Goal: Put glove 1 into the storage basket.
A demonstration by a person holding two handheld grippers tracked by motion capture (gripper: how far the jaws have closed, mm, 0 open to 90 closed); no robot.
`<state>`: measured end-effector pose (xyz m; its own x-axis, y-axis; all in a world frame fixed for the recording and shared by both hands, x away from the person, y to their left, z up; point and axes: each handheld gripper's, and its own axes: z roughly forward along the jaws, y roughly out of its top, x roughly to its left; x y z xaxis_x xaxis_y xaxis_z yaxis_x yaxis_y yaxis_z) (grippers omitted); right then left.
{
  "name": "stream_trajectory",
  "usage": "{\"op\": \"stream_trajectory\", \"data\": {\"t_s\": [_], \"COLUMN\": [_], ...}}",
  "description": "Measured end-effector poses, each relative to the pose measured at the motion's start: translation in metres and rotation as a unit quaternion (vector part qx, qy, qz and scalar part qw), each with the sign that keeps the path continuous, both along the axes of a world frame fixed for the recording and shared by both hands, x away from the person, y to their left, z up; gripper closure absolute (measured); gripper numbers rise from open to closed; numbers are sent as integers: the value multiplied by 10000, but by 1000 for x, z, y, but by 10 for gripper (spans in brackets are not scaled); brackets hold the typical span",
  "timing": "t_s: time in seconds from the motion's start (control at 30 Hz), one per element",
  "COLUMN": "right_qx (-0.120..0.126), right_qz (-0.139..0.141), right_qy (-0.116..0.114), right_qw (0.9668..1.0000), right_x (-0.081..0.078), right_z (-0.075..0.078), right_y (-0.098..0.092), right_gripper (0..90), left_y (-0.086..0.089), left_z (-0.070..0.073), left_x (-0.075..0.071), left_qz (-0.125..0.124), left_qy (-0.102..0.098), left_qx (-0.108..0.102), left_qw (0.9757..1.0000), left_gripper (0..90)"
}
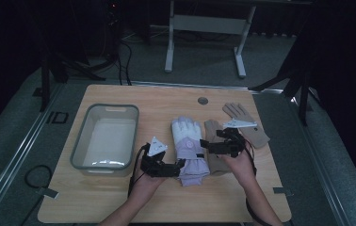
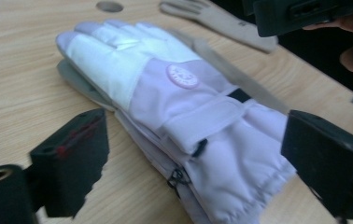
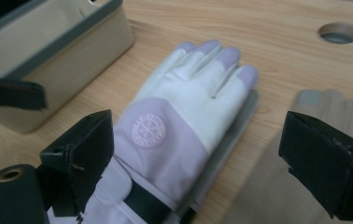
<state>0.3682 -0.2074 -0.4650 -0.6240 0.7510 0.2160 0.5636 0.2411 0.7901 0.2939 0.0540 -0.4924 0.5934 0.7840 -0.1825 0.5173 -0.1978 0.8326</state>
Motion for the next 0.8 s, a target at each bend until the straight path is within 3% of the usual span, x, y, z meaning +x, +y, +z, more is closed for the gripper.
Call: {"op": "stream_trajectory", "data": {"t_s": [0.07, 0.17, 0.23, 0.27, 0.33, 0.5, 0.6, 0.67, 0.77, 0.8], "right_qx": [-152, -93, -94, 11, -50, -42, -329, -333, -305, -290], "right_qz": [6, -2, -31, -11, -48, -10, -52, -43, -17, 44], "right_qy": [48, 179, 282, 418, 527, 987, 1153, 1303, 1503, 1572], "right_qw": [9999, 9998, 9996, 9991, 9986, 9951, 9928, 9909, 9882, 9871], "right_x": [4, 8, 11, 13, 15, 19, 20, 22, 25, 26], "right_z": [-4, -12, -18, -22, -29, -46, -57, -63, -69, -71], "right_y": [6, 9, 10, 9, 11, 13, 18, 18, 17, 16], "right_gripper": [105, 243, 406, 417, 498, 476, 444, 444, 458, 502], "left_y": [-4, -7, -8, -9, -11, -13, -15, -15, -12, -12], "left_z": [-4, -11, -18, -21, -29, -40, -47, -52, -57, -57], "left_x": [3, 7, 10, 11, 12, 15, 17, 20, 23, 24], "left_qz": [51, 132, 193, 200, 170, 140, 43, -4, -44, -77], "left_qy": [164, 341, 554, 676, 823, 1090, 1228, 1355, 1543, 1524], "left_qx": [67, 220, 221, 203, 266, 204, 238, 202, 65, 83], "left_qw": [9998, 9991, 9980, 9973, 9961, 9937, 9921, 9906, 9880, 9882], "left_gripper": [129, 140, 141, 142, 144, 146, 160, 163, 163, 172]}}
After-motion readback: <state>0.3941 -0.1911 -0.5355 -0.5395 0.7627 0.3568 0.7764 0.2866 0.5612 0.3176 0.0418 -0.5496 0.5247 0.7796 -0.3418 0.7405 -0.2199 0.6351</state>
